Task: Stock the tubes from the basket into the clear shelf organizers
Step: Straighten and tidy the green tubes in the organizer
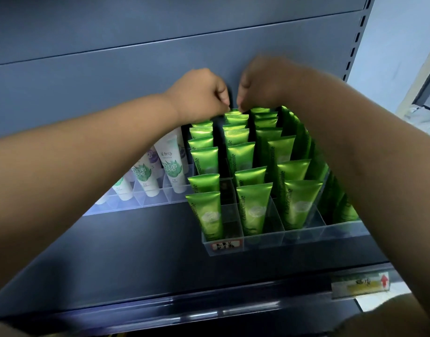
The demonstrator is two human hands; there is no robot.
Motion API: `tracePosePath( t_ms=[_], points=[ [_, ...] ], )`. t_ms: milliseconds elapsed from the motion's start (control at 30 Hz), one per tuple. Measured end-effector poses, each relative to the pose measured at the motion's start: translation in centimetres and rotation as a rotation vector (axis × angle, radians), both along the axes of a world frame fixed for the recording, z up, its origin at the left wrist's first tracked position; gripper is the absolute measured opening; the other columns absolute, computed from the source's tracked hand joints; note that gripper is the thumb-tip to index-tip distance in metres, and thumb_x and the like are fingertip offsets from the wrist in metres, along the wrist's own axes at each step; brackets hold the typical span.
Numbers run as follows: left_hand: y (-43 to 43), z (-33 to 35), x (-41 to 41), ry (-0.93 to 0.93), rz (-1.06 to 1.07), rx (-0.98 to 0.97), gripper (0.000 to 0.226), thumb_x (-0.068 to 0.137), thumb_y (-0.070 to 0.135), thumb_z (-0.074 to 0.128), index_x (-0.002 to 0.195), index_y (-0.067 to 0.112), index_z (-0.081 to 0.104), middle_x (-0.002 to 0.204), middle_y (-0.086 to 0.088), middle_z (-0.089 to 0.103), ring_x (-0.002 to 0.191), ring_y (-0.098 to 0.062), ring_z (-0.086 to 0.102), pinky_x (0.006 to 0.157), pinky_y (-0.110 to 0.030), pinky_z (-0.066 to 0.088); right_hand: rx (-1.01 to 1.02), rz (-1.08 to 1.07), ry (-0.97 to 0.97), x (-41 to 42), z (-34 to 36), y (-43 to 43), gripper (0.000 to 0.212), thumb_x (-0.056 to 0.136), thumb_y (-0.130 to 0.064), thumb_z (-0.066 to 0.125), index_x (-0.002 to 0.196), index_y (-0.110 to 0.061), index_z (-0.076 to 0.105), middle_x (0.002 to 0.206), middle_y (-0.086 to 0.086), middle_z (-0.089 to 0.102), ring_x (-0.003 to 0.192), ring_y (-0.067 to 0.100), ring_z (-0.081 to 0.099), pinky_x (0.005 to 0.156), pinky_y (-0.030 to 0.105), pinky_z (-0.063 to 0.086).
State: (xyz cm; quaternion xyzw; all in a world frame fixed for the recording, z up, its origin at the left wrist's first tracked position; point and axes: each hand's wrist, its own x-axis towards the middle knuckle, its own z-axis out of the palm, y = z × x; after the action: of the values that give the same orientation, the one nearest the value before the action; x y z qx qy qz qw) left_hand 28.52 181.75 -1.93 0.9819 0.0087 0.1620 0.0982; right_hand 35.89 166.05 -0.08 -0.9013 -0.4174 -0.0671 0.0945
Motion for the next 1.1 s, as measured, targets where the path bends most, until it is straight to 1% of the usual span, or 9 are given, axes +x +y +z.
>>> tracePosePath(
  t_ms=[100,167,233,400,533,733,833,933,1100],
  points=[
    [-0.6,-0.6,0.6,0.028,0.003,0.021,0.013,0.085,0.018,0.071,0.093,0.018,0.08,0.088,0.003,0.075,0.087,-0.018,0.069,0.08,-0.027,0.051,-0.064,-0.007,0.0,0.4,-0.4,0.5,0.02,0.084,-0.026,0.079,0.103,-0.02,0.079,0.094,0.005,0.071,0.089,0.023,0.064,0.076,0.027,0.043],
    [-1.0,-0.9,0.9,0.048,0.004,0.042,0.012,0.083,0.018,0.072,0.093,0.018,0.08,0.089,0.003,0.077,0.088,-0.018,0.07,0.083,-0.03,0.054,-0.083,-0.01,-0.011,0.7,-0.7,0.8,0.021,0.081,-0.027,0.08,0.101,-0.02,0.079,0.098,0.007,0.074,0.094,0.026,0.067,0.08,0.028,0.047],
    [-1.0,-1.1,1.2,0.069,0.014,0.062,0.011,0.083,0.018,0.074,0.093,0.018,0.079,0.092,0.001,0.077,0.09,-0.019,0.07,0.085,-0.034,0.055,-0.107,-0.012,-0.026,1.0,-1.0,0.9,0.023,0.08,-0.028,0.082,0.101,-0.017,0.079,0.098,0.01,0.074,0.095,0.029,0.067,0.081,0.031,0.048],
    [-1.1,-1.0,1.5,0.102,0.029,0.116,0.003,0.086,0.019,0.073,0.087,0.019,0.076,0.092,-0.003,0.075,0.09,-0.022,0.068,0.079,-0.029,0.05,-0.131,-0.013,-0.095,1.5,-1.5,0.8,0.027,0.082,-0.028,0.081,0.103,-0.011,0.078,0.103,0.014,0.072,0.097,0.034,0.067,0.082,0.035,0.05],
    [-1.2,-0.6,1.4,0.149,0.044,0.158,0.01,0.086,0.019,0.071,0.079,0.026,0.069,0.094,-0.006,0.074,0.092,-0.028,0.067,0.084,-0.035,0.055,-0.119,0.025,-0.104,1.2,-1.7,0.9,0.029,0.085,-0.027,0.078,0.108,-0.009,0.076,0.109,0.018,0.071,0.103,0.034,0.066,0.084,0.034,0.049],
    [-1.0,-0.6,1.2,0.192,0.071,0.089,0.008,0.09,0.02,0.069,0.094,0.017,0.075,0.099,-0.008,0.073,0.096,-0.027,0.066,0.083,-0.03,0.051,-0.088,0.023,-0.033,1.3,-1.8,0.9,0.026,0.086,-0.026,0.078,0.105,-0.009,0.077,0.107,0.015,0.073,0.103,0.033,0.066,0.089,0.035,0.05],
    [-0.9,-0.6,1.1,0.167,0.079,0.065,0.008,0.09,0.025,0.067,0.09,0.02,0.073,0.096,-0.004,0.073,0.094,-0.024,0.066,0.082,-0.029,0.049,-0.062,0.017,-0.05,1.3,-1.8,0.9,0.023,0.087,-0.026,0.075,0.105,-0.013,0.078,0.106,0.014,0.073,0.103,0.032,0.066,0.089,0.035,0.05],
    [-0.6,-0.3,1.1,0.058,0.086,0.078,0.012,0.09,0.023,0.064,0.092,0.018,0.074,0.094,-0.003,0.074,0.093,-0.024,0.067,0.082,-0.029,0.05,-0.049,0.007,-0.108,1.5,-2.0,1.1,0.019,0.089,-0.023,0.068,0.102,-0.013,0.078,0.105,0.015,0.072,0.104,0.034,0.065,0.09,0.037,0.053],
    [-0.3,-0.3,1.3,0.018,0.083,0.264,0.018,0.085,0.021,0.059,0.093,0.025,0.075,0.096,-0.004,0.074,0.099,-0.035,0.065,0.084,-0.044,0.055,-0.047,0.009,-0.1,1.6,-2.1,1.0,0.019,0.087,-0.015,0.067,0.103,-0.016,0.078,0.108,0.011,0.072,0.106,0.033,0.065,0.093,0.038,0.053]
  ],
)
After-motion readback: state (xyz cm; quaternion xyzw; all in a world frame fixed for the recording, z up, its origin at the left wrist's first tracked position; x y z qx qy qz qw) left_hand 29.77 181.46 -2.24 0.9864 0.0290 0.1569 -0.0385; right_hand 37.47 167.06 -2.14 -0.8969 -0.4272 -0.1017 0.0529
